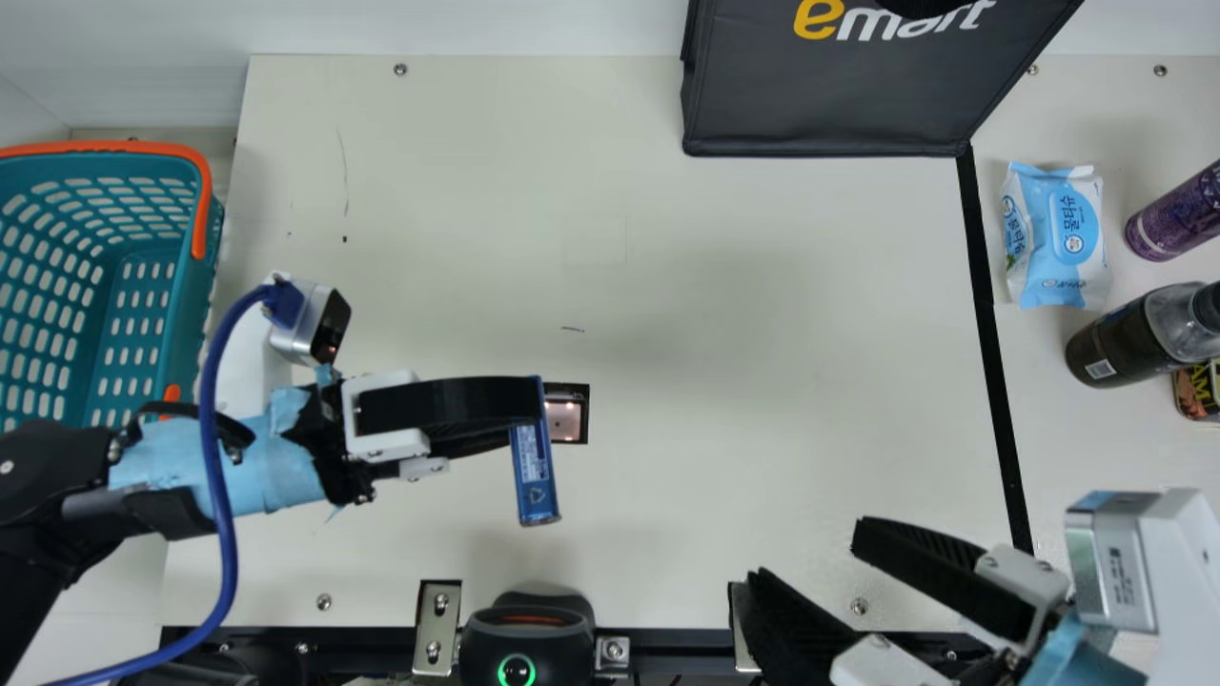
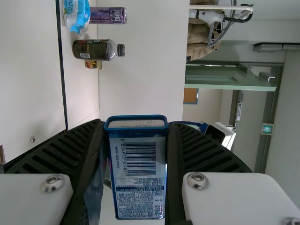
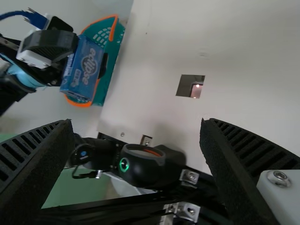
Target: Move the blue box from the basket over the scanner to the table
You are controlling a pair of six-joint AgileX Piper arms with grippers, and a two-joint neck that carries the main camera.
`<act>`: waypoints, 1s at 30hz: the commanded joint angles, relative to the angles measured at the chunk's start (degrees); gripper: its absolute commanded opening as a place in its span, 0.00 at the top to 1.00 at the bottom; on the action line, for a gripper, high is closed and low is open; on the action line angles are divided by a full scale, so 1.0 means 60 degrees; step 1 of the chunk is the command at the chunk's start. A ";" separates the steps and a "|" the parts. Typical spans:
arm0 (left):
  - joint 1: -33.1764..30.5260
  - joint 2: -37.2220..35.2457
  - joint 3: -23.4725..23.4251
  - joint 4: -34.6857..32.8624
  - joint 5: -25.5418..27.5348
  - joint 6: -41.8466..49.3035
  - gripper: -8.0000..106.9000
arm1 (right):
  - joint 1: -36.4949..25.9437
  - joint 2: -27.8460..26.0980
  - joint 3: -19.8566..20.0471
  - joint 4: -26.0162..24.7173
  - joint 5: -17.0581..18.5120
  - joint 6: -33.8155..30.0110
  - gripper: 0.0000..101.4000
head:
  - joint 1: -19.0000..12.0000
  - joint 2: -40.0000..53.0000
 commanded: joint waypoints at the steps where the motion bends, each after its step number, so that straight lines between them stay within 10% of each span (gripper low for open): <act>1: 0.0000 0.0000 0.0000 0.0000 0.0000 0.0000 1.00 | 0.0113 -0.0051 -0.0054 0.0022 -0.0004 0.0719 0.06 | -0.0291 0.0000; 17: 0.0000 0.0000 0.0000 0.0000 0.0000 0.0000 1.00 | 0.0255 0.0472 0.0948 0.1297 -0.1704 0.0823 0.06 | -0.0291 0.0000; 30: 0.0000 0.0000 0.0000 0.0000 0.0000 0.0000 1.00 | -0.0177 0.0726 0.1060 0.1613 -0.1855 0.0235 0.06 | -0.0291 0.0000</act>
